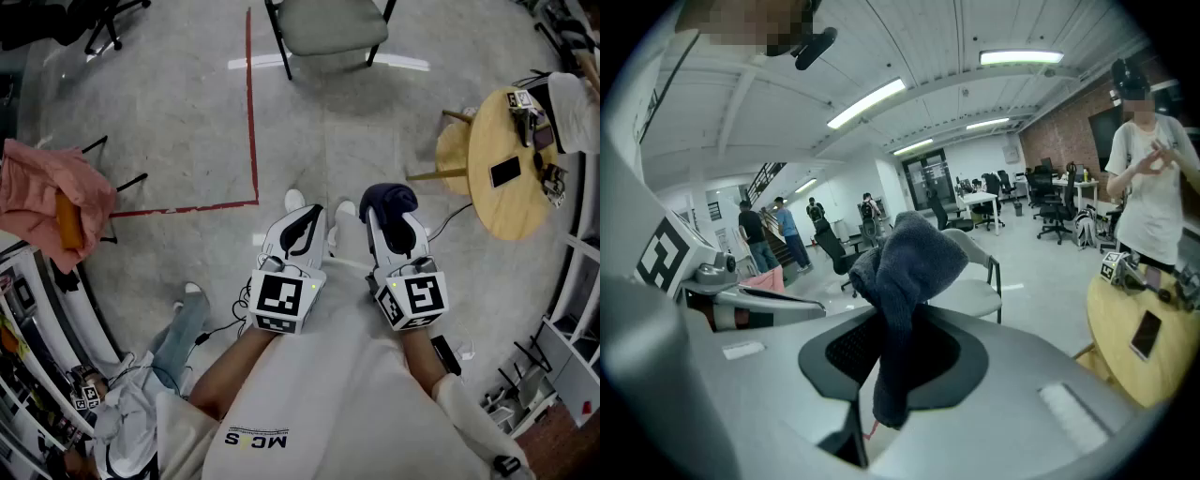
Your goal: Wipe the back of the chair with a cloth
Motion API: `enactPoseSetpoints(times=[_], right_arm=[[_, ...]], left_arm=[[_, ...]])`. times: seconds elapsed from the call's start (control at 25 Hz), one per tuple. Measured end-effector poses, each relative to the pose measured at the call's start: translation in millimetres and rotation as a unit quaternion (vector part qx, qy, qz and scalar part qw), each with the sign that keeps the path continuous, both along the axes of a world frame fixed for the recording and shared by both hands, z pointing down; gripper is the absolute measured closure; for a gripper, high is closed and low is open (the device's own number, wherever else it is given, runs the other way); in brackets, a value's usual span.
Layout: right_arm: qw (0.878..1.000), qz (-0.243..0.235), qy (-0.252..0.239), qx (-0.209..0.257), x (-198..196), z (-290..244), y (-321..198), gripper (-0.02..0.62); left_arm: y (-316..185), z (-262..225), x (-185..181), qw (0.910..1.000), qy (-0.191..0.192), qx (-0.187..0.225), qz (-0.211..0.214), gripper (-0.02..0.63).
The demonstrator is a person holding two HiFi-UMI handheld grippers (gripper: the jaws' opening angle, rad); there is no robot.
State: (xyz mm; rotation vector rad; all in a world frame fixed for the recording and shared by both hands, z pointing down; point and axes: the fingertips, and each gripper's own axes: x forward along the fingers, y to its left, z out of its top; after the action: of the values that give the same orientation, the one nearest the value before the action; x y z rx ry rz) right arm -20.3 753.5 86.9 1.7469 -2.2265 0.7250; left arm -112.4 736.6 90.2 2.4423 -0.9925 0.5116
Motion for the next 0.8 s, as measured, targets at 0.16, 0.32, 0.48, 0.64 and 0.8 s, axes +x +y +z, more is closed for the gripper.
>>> enactPoseSetpoints(times=[0.16, 0.32, 0.48, 0.64, 0.8], right_arm=[[1.000, -0.012, -0.006, 0.017, 5.1, -32.9, 22.8, 0.512], [0.999, -0.021, -0.006, 0.043, 23.3, -47.0, 42.8, 0.512], [0.998, -0.041, -0.007, 0.056, 42.4, -47.1, 56.2, 0.512], [0.996, -0.052, -0.024, 0.064, 53.1, -50.1, 67.5, 0.512], [0.994, -0.059, -0.044, 0.081, 64.4, -53.0, 67.6, 0.512]], left_arm=[[26.2, -27.0, 16.2, 0.9998, 0.002, -0.011, -0.014, 0.606], [43.8, -37.5, 48.6, 0.9999, 0.007, 0.005, -0.012, 0.606], [55.3, -38.2, 77.3, 0.9997, -0.003, 0.024, -0.011, 0.604], [65.0, -41.3, 83.6, 0.9985, -0.009, 0.038, -0.037, 0.604], [72.1, -42.3, 92.6, 0.9974, -0.024, 0.052, -0.044, 0.604]])
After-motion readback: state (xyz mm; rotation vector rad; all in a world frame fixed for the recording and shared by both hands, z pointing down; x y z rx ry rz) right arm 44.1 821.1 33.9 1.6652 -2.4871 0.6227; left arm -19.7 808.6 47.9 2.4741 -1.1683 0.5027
